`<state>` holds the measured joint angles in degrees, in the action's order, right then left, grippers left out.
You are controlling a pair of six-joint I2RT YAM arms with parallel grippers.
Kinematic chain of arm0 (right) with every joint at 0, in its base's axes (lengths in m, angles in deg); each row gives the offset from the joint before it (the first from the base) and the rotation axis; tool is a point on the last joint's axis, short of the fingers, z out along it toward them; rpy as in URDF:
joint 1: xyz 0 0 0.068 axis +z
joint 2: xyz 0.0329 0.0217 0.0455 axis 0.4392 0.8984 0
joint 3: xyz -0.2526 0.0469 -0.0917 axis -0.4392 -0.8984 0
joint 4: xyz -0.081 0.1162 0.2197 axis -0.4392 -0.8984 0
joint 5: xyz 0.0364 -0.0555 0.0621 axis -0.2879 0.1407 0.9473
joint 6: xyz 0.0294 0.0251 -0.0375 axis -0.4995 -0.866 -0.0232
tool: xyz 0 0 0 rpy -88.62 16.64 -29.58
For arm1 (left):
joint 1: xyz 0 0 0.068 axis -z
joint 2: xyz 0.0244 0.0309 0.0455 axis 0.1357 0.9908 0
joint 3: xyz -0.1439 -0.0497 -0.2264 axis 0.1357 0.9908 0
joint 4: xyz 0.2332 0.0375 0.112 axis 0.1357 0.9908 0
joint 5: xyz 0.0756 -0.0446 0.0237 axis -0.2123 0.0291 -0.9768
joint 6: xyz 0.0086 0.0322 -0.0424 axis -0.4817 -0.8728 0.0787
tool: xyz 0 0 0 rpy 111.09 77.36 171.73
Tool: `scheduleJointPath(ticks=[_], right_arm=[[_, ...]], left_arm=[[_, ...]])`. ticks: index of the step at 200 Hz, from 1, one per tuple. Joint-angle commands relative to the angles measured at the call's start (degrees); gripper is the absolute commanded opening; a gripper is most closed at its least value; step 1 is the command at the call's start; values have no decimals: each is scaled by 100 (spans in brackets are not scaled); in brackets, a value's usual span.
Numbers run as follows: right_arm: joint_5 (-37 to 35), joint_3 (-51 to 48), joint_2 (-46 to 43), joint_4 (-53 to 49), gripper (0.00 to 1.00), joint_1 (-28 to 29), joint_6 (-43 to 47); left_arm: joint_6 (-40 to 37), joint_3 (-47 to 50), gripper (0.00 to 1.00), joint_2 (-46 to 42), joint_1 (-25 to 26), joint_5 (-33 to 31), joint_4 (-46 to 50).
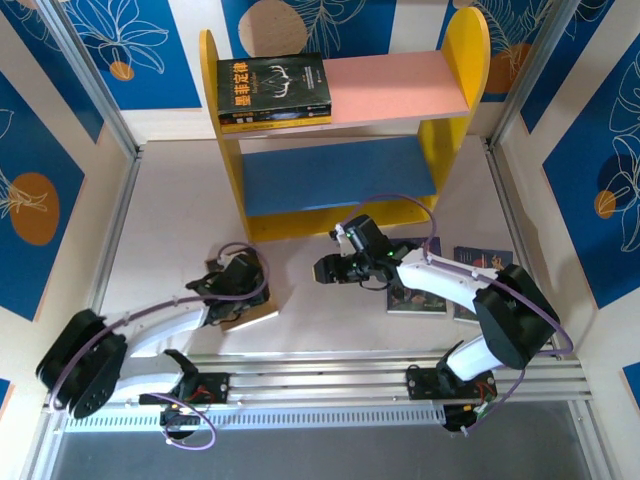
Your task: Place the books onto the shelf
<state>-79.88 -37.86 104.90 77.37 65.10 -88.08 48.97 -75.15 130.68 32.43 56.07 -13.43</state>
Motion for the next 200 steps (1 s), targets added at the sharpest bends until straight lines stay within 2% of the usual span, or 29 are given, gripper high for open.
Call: scheduleJointPath(ticks=[1, 50, 92, 131, 151, 169, 200], right_arm=[[54, 113, -1, -135, 54, -157, 181], [166, 59, 84, -207, 54, -437, 365], [248, -113, 147, -114, 54, -624, 374], [238, -252, 156, -114, 54, -740, 436], [220, -302, 190, -109, 54, -741, 458], [292, -345, 258, -36, 54, -741, 462], [382, -375, 430, 113, 54, -682, 414]], left_arm=[[329, 65, 55, 598, 478, 553, -314], [355, -596, 54, 1532, 1478, 570, -718], [-113, -1426, 53, 2146, 2109, 548, -695], [-306, -1677, 56, 1765, 2023, 259, -170], [-320, -1609, 61, 1304, 1879, 115, 110], [-326, -1365, 67, 828, 1646, 87, 177], [-224, -811, 69, 79, 1092, 199, 357]])
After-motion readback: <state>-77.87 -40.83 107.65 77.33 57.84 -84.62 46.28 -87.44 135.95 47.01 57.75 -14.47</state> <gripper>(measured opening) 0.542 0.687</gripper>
